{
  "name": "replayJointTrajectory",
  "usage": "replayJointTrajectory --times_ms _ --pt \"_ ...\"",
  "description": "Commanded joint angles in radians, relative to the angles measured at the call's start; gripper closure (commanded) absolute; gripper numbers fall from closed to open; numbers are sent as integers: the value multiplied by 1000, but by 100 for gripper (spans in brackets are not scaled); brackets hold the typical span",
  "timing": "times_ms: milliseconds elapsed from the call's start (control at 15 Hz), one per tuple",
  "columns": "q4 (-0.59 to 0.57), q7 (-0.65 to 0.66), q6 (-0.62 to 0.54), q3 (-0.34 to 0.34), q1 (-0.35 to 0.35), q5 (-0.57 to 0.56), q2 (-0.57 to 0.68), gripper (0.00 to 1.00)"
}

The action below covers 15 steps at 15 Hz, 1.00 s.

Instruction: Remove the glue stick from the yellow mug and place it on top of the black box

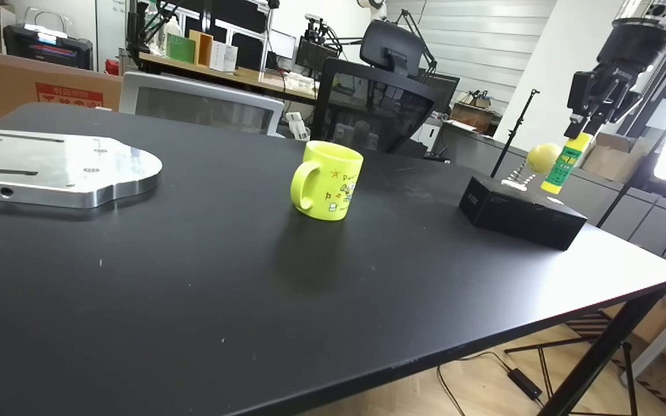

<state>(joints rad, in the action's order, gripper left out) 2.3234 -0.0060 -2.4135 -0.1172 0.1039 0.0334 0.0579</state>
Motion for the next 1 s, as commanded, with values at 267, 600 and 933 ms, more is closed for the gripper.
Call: replayJointTrajectory --times_ms 267,600,933 --pt "-17 32 31 -9 10 -47 22 67" --pt "-29 38 12 -9 11 -42 38 92" --pt "-21 37 -38 -9 11 -42 58 92"
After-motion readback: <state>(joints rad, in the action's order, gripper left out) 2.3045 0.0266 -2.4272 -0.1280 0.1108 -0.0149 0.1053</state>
